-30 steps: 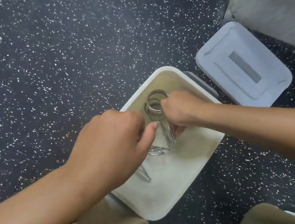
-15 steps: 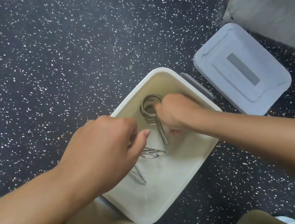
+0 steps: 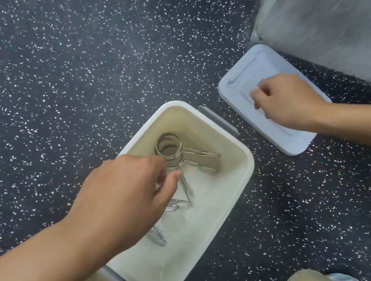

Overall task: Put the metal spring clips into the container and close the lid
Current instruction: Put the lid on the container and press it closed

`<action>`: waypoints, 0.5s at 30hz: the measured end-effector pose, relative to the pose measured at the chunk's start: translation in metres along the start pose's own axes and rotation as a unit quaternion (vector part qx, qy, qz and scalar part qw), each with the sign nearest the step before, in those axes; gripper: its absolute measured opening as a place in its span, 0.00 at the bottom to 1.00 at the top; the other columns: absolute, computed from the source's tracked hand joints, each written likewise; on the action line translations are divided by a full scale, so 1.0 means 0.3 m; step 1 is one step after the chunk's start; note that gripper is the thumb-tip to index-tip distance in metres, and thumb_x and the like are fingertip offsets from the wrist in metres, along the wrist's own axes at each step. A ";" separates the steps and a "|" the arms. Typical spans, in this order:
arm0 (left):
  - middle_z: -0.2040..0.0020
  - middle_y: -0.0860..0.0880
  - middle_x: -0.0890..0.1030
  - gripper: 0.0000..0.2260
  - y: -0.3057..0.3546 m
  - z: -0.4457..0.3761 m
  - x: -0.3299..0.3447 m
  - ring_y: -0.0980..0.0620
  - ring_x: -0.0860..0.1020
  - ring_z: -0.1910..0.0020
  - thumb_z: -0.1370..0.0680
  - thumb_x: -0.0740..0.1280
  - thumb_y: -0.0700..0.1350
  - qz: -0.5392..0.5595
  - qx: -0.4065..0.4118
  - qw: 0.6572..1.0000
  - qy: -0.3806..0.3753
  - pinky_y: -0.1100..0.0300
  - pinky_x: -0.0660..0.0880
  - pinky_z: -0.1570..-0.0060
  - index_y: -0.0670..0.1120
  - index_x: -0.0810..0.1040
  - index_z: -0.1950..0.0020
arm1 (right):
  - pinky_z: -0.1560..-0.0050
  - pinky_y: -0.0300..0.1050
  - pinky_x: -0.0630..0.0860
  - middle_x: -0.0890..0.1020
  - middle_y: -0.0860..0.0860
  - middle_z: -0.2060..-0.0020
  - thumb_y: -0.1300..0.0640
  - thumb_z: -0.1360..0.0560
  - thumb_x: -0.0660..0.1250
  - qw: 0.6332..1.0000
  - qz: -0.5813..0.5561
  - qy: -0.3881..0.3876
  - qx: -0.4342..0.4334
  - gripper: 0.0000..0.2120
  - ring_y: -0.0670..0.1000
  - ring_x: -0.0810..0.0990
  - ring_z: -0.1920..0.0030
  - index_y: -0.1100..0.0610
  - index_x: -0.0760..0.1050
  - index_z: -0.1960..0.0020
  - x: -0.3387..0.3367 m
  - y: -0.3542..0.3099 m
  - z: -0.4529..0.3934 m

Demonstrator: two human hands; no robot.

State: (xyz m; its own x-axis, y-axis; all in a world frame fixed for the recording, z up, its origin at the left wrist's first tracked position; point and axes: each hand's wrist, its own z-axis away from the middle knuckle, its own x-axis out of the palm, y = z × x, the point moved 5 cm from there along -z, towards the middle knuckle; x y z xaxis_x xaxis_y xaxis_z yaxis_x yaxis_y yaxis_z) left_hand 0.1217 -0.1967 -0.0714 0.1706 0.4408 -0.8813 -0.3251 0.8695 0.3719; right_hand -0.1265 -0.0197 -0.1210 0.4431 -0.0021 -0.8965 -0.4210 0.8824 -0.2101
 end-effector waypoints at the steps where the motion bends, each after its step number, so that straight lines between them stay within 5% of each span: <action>1: 0.70 0.53 0.76 0.21 0.004 0.000 0.003 0.49 0.77 0.69 0.24 0.49 0.66 -0.001 0.002 1.000 0.000 0.54 0.74 0.69 0.52 0.70 0.64 | 0.56 0.53 0.78 0.84 0.55 0.64 0.50 0.21 0.57 1.000 0.010 0.002 0.018 0.17 0.61 0.80 0.58 0.59 0.77 0.60 0.024 0.072 -0.037; 3: 0.70 0.53 0.75 0.21 0.016 -0.002 0.009 0.50 0.76 0.69 0.24 0.49 0.66 -0.002 0.008 1.000 -0.001 0.55 0.73 0.70 0.53 0.70 0.64 | 0.52 0.52 0.77 0.84 0.55 0.54 0.51 0.22 0.59 0.998 0.012 0.002 0.062 0.11 0.60 0.79 0.52 0.56 0.76 0.50 0.063 0.190 -0.090; 7: 0.71 0.53 0.75 0.22 0.027 0.005 0.021 0.51 0.76 0.69 0.24 0.49 0.66 0.000 0.009 1.000 -0.009 0.55 0.72 0.70 0.53 0.69 0.65 | 0.44 0.55 0.74 0.74 0.62 0.36 0.54 0.21 0.60 0.994 0.043 0.003 0.103 0.19 0.64 0.76 0.42 0.62 0.72 0.34 0.132 0.294 -0.154; 15: 0.69 0.54 0.76 0.21 0.046 0.021 0.025 0.52 0.75 0.68 0.24 0.49 0.66 -0.003 0.022 0.999 -0.026 0.54 0.74 0.68 0.53 0.70 0.63 | 0.41 0.58 0.74 0.72 0.65 0.35 0.53 0.21 0.62 0.988 0.078 0.015 0.135 0.22 0.66 0.73 0.37 0.67 0.69 0.34 0.178 0.339 -0.215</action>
State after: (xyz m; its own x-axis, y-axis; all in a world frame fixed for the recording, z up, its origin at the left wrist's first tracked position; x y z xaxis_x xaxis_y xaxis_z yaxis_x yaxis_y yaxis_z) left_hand 0.1243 -0.1801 -0.0710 0.2201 0.4458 -0.8677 -0.2823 0.8805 0.3808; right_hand -0.1967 0.0395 -0.2154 0.3644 0.1333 -0.9217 -0.2547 0.9662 0.0391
